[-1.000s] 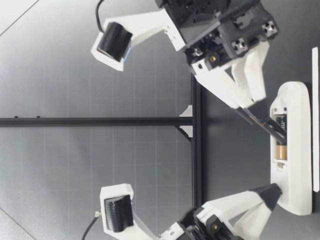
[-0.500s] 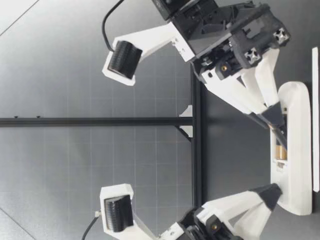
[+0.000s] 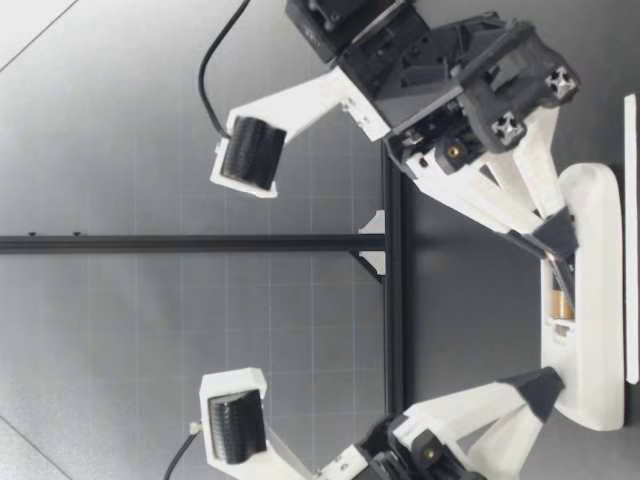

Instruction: Place the battery into the slot of the remote controller.

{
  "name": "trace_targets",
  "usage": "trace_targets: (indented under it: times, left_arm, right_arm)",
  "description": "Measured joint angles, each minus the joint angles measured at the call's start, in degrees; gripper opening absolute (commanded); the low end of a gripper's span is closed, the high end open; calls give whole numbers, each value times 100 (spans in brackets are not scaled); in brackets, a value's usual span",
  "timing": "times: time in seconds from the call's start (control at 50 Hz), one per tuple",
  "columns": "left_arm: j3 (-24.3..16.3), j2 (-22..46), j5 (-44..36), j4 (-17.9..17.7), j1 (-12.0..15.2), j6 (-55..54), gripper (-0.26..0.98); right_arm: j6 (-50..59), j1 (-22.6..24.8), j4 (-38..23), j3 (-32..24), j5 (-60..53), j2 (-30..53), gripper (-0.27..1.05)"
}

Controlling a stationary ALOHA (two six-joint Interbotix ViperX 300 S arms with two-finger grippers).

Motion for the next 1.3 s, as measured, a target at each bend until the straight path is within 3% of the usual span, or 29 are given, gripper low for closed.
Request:
trace_targets:
  times: [0.12,0.34,0.52,0.76,0.88,1.12,1.3]
  left_arm:
    - [0,0,0,-18,0,0,-15]
    - [9,9,-35,-26,0,-9,-15]
    - [9,0,-35,-18,0,-9,-15]
    - [26,0,-35,-44,0,-79,-15]
    - [35,-9,-35,-53,0,-123,-15]
    - [35,-9,-35,-53,0,-193,-15]
    - [35,-9,-35,-53,0,-185,-15]
  right_arm:
    - [18,9,0,-18,79,-53,43]
    - [396,0,114,18,70,-404,43]
    - [2083,9,589,343,-246,-738,41]
    - [5194,9,712,923,-1063,-905,21]
    - [6126,9,642,1037,-1204,-905,11]
    - [6671,18,624,932,-721,-896,-6]
    - [6724,18,615,712,-123,-835,-10]
